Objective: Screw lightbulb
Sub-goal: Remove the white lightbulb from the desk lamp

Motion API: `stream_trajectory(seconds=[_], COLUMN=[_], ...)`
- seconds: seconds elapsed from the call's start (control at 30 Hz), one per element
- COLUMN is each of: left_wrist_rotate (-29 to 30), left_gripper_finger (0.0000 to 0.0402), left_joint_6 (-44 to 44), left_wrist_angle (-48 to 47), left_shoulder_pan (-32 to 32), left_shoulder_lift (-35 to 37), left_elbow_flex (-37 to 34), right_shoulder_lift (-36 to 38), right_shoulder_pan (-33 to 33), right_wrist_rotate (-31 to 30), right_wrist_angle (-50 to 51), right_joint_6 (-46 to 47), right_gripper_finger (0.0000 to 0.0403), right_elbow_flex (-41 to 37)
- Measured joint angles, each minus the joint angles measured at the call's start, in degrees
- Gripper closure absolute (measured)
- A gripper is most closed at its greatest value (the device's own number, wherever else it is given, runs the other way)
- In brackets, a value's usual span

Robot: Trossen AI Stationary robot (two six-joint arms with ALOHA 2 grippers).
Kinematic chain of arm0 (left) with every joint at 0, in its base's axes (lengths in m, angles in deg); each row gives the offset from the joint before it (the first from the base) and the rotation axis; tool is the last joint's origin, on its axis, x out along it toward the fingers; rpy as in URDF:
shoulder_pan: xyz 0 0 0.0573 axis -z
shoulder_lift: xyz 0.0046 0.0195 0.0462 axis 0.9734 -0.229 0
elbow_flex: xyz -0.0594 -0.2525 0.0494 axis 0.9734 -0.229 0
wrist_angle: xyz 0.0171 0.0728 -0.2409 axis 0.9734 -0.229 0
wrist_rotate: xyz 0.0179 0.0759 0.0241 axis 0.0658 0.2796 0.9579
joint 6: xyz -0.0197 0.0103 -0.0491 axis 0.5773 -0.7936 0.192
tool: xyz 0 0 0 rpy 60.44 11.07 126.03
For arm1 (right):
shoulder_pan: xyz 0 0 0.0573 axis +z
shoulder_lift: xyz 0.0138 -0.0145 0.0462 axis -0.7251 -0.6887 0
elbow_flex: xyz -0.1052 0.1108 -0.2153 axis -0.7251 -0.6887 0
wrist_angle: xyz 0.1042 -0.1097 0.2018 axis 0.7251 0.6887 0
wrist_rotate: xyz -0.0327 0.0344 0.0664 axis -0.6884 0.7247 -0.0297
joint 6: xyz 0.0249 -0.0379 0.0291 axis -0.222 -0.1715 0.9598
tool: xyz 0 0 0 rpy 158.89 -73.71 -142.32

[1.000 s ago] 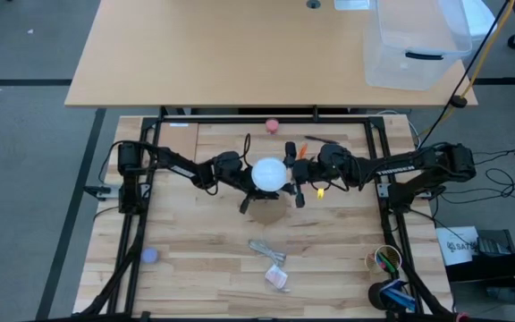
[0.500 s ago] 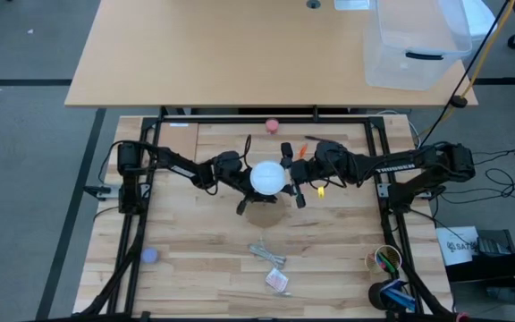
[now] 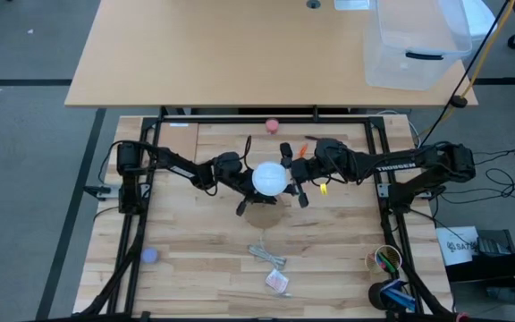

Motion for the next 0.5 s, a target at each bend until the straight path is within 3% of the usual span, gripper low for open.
stream_trajectory(seconds=[0.5], left_wrist_rotate=[-5.16], left_gripper_finger=[0.0377], left_joint_6=[-0.93], left_wrist_angle=[-0.48], left_shoulder_pan=[-0.06], left_shoulder_lift=[0.0], left_elbow_flex=[0.11], right_shoulder_lift=[-0.02], right_shoulder_pan=[-0.33], right_wrist_rotate=[0.93], right_wrist_angle=[2.42], right_joint_6=[-1.57], right_gripper_finger=[0.0233], right_elbow_flex=[1.93])
